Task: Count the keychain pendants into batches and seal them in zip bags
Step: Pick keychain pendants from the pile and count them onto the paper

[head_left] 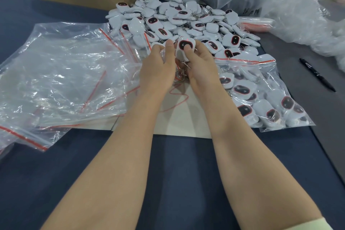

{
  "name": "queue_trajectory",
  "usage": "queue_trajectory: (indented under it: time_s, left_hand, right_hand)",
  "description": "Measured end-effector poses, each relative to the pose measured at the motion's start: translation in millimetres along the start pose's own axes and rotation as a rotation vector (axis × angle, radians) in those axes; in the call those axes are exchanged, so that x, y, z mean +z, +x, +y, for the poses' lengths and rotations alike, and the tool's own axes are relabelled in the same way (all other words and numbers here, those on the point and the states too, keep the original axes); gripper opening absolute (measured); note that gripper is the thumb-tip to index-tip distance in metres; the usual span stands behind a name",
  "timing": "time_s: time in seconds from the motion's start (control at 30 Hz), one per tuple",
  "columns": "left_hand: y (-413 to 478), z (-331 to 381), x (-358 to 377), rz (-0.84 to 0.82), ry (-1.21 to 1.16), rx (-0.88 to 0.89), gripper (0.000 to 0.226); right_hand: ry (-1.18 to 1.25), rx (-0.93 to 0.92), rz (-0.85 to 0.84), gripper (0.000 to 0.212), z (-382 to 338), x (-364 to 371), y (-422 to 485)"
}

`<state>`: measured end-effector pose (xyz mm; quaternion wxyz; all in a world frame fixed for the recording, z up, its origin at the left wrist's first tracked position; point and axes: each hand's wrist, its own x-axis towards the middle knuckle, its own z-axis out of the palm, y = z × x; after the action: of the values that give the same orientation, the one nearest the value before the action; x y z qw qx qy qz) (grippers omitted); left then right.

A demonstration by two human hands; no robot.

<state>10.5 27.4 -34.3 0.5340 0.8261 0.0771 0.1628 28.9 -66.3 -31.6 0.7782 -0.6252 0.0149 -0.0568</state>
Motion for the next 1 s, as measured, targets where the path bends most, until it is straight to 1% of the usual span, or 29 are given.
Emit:
queue_trajectory:
  time_s: [0.2,0.4,0.57,0.73,0.8,0.83,0.9,0.93,1.0]
  left_hand:
    - [-1.4,0.5,0.0,-0.003,-0.006,-0.005,0.046]
    - [-2.7,3.4,-1.5,-0.013,-0.012,-0.013,0.047]
    - [-2.9,3.0,-1.6,-0.006,-0.009,-0.012,0.048]
    - [-3.3,5.7,-5.6,-0.04,-0.068,-0.012,0.033]
    - [-1.3,8.8,-10.2,-0.108,-0.134,-0.034,0.032]
    - [-0.3,11.0,-12.7,-0.156,-0.21,-0.058,0.034]
    - [4.2,15.2,-18.1,-0.21,-0.391,-0.14,0.05]
    - [7.3,17.2,-21.4,-0.186,-0.466,-0.185,0.056]
    - [13.5,19.6,-28.6,-0.063,-0.582,-0.253,0.054]
  right_hand:
    - [-0.032,0.005,0.018,0.017,0.1,-0.4,-0.6]
    - [-0.153,-0.034,0.028,0.033,4.4,0.3,0.4]
    - [-0.098,-0.02,0.051,0.032,6.2,1.0,2.2]
    - [-0.024,0.058,0.172,0.035,4.6,1.9,5.1]
    - [0.001,0.076,0.203,0.037,3.9,2.6,5.3]
    - [0.013,0.084,0.213,0.039,3.6,2.7,5.3]
    - [0.045,0.094,0.236,0.04,1.9,2.2,5.3]
    - [0.069,0.102,0.242,0.039,0.8,1.4,4.8]
    - [0.125,0.117,0.23,0.035,-0.7,-0.7,4.2]
